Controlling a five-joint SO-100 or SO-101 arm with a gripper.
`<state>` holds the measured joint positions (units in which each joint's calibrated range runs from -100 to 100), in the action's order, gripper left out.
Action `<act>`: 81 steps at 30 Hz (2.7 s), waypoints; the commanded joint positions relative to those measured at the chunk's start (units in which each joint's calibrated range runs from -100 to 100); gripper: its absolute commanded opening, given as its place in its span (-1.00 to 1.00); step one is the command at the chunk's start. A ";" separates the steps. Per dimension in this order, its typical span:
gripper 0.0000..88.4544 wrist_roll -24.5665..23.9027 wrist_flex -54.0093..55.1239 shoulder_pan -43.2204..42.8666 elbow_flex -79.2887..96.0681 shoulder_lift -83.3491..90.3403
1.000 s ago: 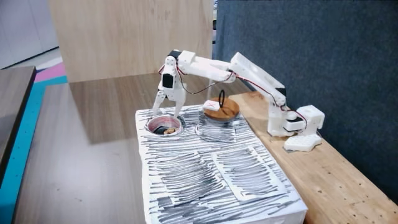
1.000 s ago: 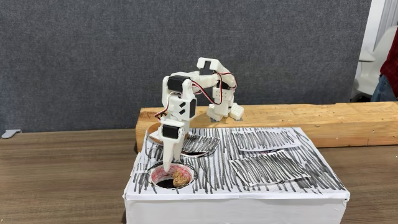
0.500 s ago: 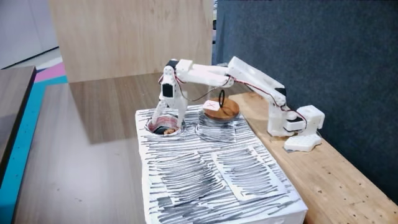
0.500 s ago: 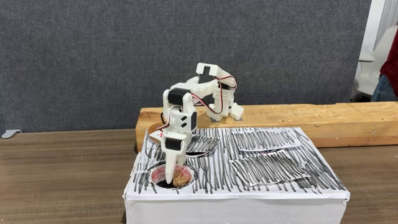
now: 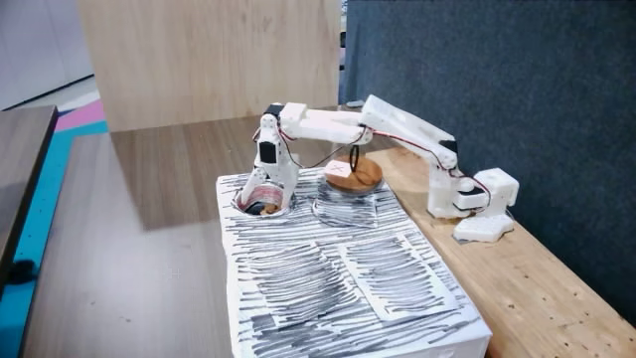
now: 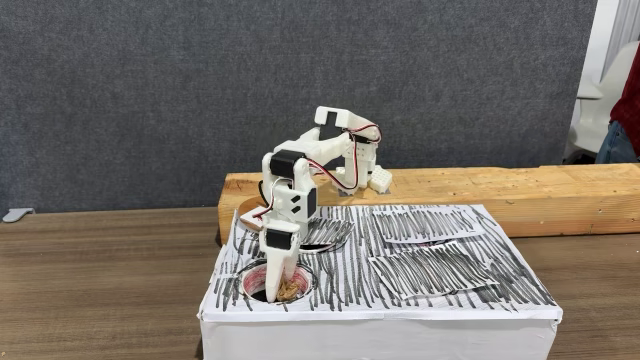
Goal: Pick the brown debris from the hole.
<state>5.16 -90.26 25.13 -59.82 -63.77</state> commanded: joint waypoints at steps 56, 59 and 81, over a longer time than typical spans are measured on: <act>-0.97 0.25 -8.23 -7.66 -6.12 26.25; -0.97 0.25 -8.81 -12.34 -5.94 26.33; -0.95 -0.43 -8.65 -28.79 14.80 26.08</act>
<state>4.90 -98.72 -3.66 -45.17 -40.31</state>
